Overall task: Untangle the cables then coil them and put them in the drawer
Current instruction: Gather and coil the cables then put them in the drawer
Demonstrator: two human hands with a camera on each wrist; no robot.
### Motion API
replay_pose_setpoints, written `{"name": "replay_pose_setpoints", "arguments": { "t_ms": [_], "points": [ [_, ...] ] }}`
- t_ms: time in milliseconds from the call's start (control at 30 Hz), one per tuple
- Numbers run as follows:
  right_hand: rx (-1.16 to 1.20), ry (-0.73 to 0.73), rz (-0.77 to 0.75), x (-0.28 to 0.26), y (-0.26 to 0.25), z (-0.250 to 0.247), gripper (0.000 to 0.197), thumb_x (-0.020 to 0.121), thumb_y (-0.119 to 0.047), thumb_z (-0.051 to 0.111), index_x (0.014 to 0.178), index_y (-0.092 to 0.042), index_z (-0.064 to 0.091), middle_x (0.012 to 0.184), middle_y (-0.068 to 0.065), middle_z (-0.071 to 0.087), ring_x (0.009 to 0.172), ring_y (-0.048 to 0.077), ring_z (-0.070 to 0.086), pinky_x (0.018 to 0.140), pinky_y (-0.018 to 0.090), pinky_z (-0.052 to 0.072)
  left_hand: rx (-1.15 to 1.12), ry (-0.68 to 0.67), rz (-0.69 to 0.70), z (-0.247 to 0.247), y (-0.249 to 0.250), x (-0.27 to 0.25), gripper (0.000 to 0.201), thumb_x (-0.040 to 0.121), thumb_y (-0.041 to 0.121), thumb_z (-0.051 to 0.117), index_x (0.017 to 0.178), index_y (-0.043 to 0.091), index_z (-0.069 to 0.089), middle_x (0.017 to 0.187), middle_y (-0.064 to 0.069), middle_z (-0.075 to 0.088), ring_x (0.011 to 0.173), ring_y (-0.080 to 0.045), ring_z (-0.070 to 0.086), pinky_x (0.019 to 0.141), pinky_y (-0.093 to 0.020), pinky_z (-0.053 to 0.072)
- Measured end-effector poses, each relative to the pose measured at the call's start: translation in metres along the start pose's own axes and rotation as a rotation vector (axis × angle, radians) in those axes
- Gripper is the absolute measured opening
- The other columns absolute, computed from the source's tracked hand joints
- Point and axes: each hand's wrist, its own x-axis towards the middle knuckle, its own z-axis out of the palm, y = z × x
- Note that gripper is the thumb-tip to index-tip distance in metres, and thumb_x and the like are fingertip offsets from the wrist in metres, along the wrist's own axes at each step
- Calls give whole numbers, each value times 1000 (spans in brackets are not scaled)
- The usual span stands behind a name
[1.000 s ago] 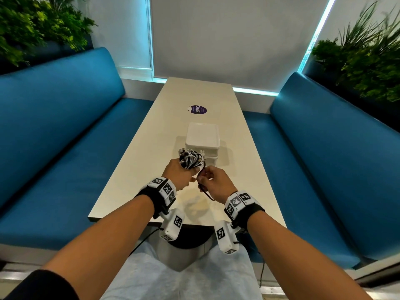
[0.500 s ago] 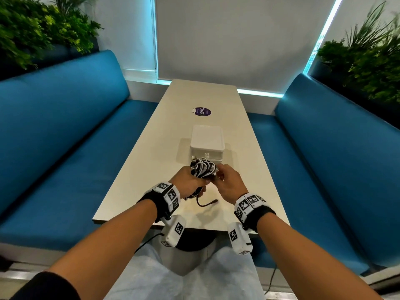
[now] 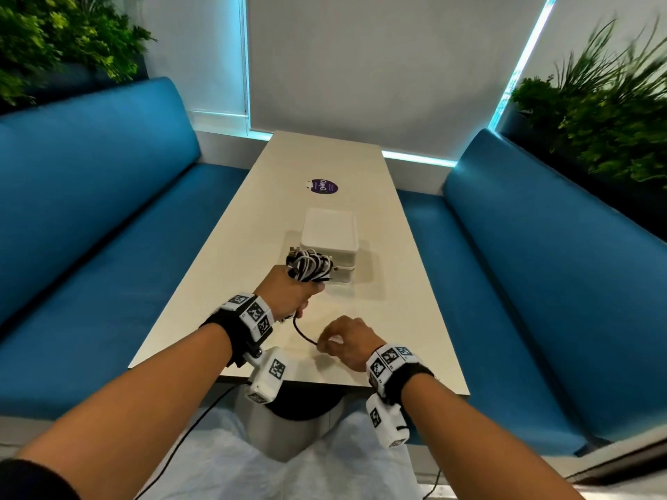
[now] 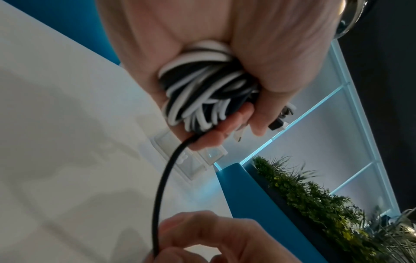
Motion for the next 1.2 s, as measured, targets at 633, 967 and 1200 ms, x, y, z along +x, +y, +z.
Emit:
{"name": "replay_pose_setpoints", "arguments": {
  "t_ms": [633,967,1200],
  "points": [
    [702,-17,3,0,-4,-26,14,93,-3,58,105,-7,52,87,8,71,70,19,67,65,27,55,728,-162,-6,2,-17,-4,22,60,28,75,80,21,69,74,1,70,71,-21,65,64,-29,54],
    [679,-33,48,0,3,-51,41,93,11,37,121,-12,55,103,9,70,96,25,63,83,36,50,1412,-228,335,2,-9,-13,21,87,28,57,105,19,55,95,-6,62,80,-29,60,64,-32,40],
    [349,-101,-96,5,-34,-80,47,85,-69,54,113,-32,65,120,-10,63,114,11,56,104,34,38,1607,-261,613,8,-1,-21,27,88,16,53,114,14,51,98,-9,66,81,-35,63,63,-33,37]
  ]
}}
